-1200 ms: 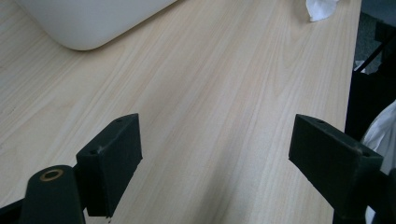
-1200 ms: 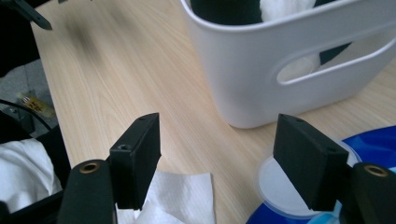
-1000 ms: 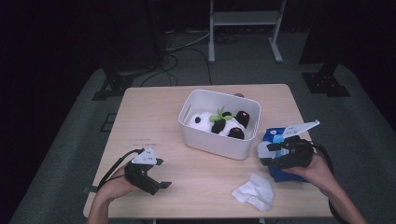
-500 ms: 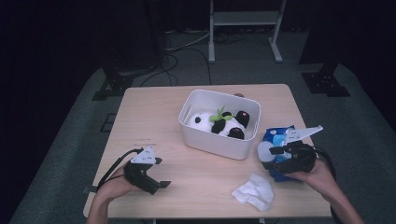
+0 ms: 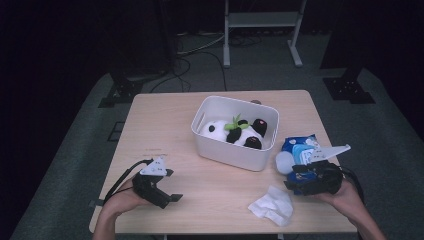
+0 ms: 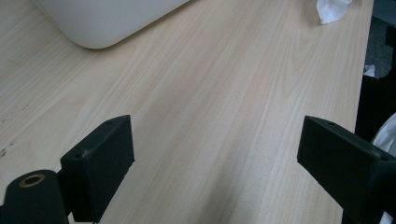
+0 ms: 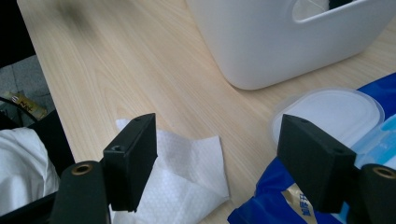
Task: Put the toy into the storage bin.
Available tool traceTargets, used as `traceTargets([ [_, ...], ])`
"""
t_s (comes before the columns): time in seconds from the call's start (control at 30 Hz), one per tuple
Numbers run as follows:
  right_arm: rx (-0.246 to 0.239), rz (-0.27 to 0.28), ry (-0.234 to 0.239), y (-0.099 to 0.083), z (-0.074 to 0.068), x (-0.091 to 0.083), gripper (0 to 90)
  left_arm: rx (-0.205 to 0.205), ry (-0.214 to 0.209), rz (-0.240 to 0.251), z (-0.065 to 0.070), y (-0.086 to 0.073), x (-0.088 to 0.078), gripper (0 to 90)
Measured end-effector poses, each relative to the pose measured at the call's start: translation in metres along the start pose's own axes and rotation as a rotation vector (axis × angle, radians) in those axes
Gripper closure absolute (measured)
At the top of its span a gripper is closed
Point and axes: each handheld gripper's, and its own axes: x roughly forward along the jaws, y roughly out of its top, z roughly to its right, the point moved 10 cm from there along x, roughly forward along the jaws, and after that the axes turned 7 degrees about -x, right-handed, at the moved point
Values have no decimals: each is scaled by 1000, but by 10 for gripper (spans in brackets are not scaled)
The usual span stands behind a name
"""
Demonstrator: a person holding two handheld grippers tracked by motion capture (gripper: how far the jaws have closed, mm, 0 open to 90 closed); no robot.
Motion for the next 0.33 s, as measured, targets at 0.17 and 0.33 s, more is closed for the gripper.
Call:
traceTargets([
  [0.17, 6, 3, -12, -5, 0, -2, 272, 0, 0, -2, 0, 0, 0, 96],
  [0.33, 4, 3, -16, -9, -2, -2, 272, 1, -3, -2, 0, -1, 0, 96],
])
